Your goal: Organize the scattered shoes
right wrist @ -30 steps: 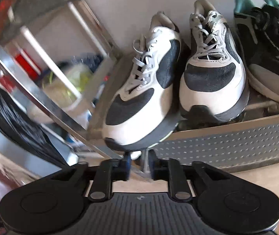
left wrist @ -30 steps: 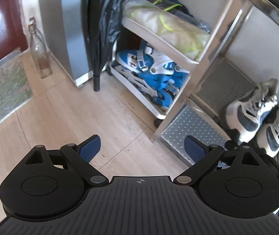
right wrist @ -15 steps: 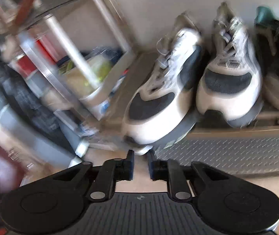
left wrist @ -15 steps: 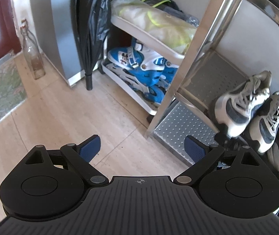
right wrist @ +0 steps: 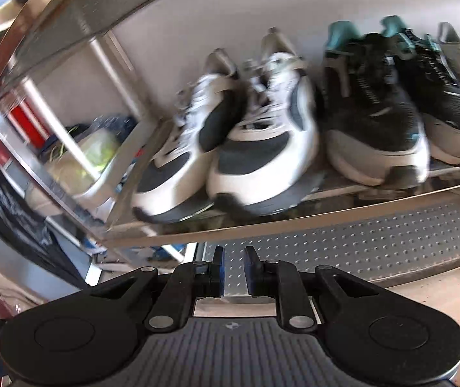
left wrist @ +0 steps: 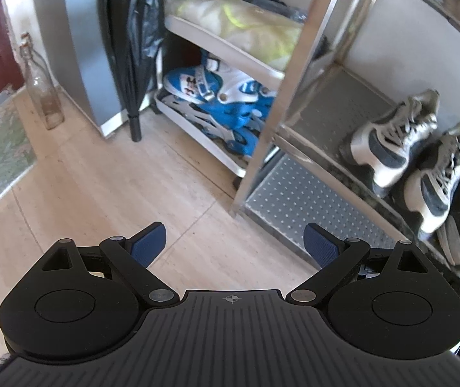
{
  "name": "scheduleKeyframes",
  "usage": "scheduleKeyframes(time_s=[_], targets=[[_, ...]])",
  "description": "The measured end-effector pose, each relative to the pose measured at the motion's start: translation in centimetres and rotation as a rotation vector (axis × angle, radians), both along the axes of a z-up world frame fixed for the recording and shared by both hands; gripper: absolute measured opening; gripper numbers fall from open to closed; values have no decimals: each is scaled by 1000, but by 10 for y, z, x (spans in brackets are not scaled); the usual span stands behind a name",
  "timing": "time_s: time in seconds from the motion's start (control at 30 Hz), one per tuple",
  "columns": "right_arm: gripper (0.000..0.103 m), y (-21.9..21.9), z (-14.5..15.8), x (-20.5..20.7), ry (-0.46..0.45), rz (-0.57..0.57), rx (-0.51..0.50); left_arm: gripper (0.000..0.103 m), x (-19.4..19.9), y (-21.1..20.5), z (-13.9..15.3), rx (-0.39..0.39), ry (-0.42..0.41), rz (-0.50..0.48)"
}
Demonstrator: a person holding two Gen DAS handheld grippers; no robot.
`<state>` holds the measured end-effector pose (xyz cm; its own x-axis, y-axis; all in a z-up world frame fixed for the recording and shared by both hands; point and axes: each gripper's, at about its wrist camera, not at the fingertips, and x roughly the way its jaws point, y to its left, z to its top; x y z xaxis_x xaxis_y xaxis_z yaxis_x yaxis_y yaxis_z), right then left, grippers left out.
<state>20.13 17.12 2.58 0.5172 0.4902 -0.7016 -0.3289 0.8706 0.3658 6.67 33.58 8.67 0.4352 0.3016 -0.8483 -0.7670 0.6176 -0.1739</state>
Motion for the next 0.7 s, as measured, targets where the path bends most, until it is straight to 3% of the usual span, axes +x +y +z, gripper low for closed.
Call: scheduleKeyframes(time_s=[0.2, 0.5, 0.53, 0.63, 0.7], targets=[[12, 23, -1, 29, -33, -12, -93, 96, 6, -6, -1, 6, 7, -13], [17, -1, 8, 6, 12, 95, -175, 96, 23, -24, -1, -13, 16, -70], [21, -11, 13, 1, 16, 105, -193, 96, 27, -29, -1, -16, 15, -80], [50, -51, 33, -9, 31, 109, -252, 96, 42, -50, -3, -28, 17, -131], [57, -86, 50, -17, 48, 107, -296, 96, 54, -69, -7, -43, 25, -183]])
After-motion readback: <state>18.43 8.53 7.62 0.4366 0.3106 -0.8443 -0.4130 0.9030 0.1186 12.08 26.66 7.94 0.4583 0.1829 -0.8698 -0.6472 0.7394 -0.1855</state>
